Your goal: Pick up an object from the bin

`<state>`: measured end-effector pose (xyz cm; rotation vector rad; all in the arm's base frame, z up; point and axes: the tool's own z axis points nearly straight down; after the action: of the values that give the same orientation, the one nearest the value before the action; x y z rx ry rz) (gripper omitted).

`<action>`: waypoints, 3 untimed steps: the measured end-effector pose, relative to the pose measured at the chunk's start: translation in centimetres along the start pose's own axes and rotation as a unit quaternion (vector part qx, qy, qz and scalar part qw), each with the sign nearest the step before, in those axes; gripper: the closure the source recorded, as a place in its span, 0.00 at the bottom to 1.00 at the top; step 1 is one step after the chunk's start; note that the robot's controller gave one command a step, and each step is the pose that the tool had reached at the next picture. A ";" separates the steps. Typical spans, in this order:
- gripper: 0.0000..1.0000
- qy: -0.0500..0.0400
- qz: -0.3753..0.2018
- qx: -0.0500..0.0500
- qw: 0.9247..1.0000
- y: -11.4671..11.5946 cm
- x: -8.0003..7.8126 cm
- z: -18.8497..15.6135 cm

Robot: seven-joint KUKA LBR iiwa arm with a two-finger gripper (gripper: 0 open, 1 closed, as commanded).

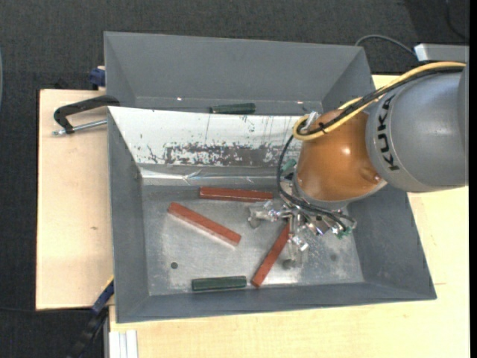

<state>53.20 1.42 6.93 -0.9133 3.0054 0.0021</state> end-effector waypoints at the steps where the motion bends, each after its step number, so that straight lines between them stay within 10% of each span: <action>1: 1.00 -0.002 -0.141 0.001 0.990 -1.1 0.8 -0.1; 3: 1.00 -0.001 -0.140 0.000 0.990 -1.0 0.8 -0.4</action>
Offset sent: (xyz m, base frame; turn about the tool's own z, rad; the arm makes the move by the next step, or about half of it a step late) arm 0.0000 0.0000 0.0000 0.0000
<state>53.08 0.12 7.36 -1.3256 2.8456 0.0017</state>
